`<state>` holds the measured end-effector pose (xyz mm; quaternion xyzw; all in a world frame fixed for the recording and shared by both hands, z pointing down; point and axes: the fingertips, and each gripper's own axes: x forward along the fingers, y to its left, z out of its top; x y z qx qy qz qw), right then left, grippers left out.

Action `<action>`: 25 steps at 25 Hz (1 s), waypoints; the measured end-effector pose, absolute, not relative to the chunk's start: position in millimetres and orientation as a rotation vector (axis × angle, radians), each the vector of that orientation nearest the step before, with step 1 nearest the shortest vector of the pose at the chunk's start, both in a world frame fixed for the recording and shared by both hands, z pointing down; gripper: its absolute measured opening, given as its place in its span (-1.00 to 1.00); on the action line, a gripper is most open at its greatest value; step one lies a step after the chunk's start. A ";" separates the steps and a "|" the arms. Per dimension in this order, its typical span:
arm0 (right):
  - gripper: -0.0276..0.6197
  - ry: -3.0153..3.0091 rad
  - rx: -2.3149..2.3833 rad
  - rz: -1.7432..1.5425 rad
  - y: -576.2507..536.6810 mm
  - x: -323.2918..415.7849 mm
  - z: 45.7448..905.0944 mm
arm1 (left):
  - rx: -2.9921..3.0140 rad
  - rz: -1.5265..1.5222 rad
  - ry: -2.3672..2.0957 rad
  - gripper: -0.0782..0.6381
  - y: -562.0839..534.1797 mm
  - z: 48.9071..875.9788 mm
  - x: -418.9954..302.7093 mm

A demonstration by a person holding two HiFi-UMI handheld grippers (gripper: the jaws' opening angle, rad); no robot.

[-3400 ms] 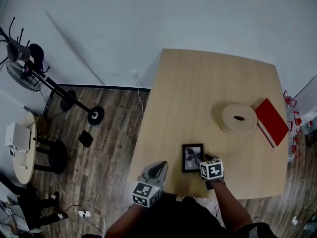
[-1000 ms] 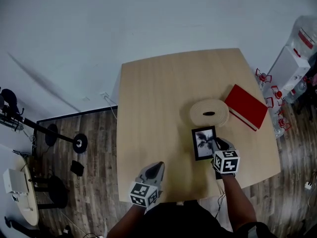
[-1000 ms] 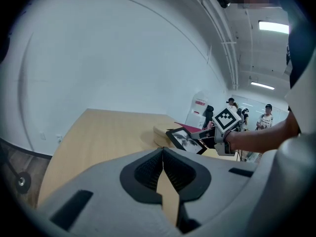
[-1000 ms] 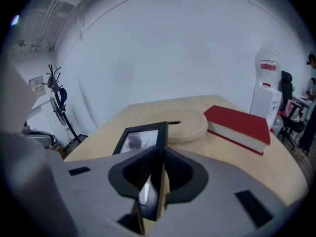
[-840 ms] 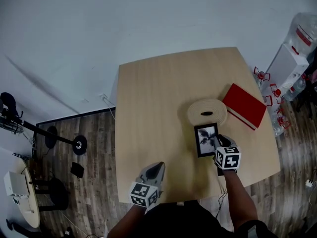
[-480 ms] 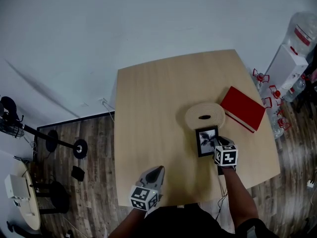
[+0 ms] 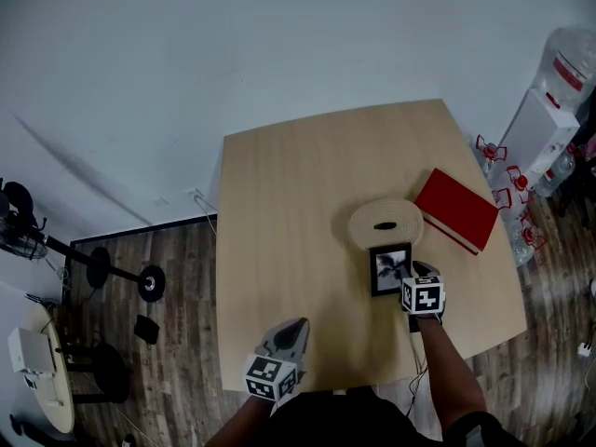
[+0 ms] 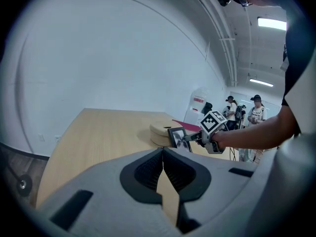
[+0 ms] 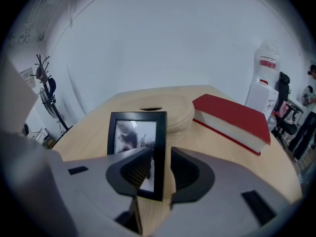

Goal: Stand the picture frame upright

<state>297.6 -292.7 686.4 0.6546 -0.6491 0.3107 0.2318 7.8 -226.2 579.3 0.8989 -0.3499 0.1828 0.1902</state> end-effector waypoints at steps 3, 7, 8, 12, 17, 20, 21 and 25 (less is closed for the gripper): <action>-0.56 -1.809 1.837 0.856 -288.9 298.2 676.5 | 2.535 0.512 -0.974 -0.77 -225.7 577.4 7.7; -0.56 -1.854 1.880 0.824 -278.5 294.0 651.0 | 2.550 0.510 -0.959 -0.77 -224.9 577.1 4.4; -0.56 -1.870 1.884 0.812 -275.4 292.3 643.5 | 2.553 0.510 -0.954 -0.77 -224.6 577.0 4.6; -0.56 -1.931 1.894 0.770 -260.1 285.0 611.3 | 2.577 0.497 -0.926 -0.77 -221.6 572.3 12.3; -0.76 -1.993 1.905 0.662 -240.9 271.6 569.2 | 2.606 0.474 -0.882 -0.77 -218.5 566.0 21.2; -0.87 -2.003 1.907 0.574 -225.8 266.4 547.0 | 2.614 0.479 -0.861 -0.77 -214.8 566.6 25.0; -0.88 -2.015 1.908 0.546 -220.8 264.3 539.1 | 2.630 0.488 -0.856 -0.77 -213.7 565.6 26.8; -0.89 -2.067 1.913 0.410 -202.6 258.2 508.7 | 2.697 0.503 -0.830 -0.77 -210.3 558.9 37.9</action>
